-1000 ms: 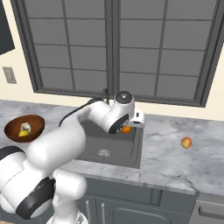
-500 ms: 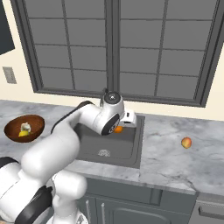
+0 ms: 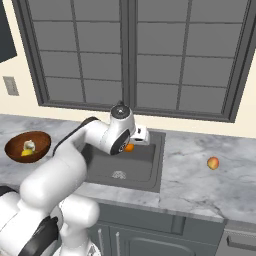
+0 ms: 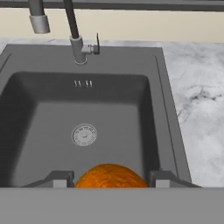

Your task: There is a mixed pile of frozen fruits and vegetables on the counter. Locate all the frozen vegetables and place the items in a bowl on the counter. Take all the frozen fruits and defrost them in a running sink.

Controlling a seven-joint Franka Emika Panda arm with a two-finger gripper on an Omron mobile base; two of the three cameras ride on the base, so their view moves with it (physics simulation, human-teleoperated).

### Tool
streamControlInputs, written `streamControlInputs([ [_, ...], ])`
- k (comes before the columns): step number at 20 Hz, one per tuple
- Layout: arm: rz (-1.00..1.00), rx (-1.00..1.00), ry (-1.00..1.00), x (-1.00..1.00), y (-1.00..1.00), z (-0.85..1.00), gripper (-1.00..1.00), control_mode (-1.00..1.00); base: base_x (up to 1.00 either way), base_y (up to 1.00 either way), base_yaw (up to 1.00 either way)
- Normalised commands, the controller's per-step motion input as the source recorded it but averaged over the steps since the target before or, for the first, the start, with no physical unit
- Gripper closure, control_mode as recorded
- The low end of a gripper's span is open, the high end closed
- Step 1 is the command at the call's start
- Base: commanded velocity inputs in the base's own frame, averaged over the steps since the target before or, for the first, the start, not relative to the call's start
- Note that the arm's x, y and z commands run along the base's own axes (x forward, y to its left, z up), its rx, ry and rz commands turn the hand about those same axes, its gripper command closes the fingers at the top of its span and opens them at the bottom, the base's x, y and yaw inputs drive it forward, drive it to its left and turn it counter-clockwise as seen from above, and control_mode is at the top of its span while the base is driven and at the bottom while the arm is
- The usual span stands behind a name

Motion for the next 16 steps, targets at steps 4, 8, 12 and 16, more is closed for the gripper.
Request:
streamControlInputs([
  [4,0.00,-0.01,0.00,0.00,0.28,-0.06,1.00,-1.00,0.00,0.00,0.00],
  [8,0.00,-0.01,0.00,0.00,0.27,-0.08,1.00,-1.00,0.00,0.00,0.00],
  [12,0.00,0.00,0.00,0.00,0.22,-0.15,1.00,-1.00,0.00,0.00,0.00],
  [16,0.00,0.00,0.00,0.00,0.20,-0.21,1.00,-1.00,0.00,0.00,0.00],
])
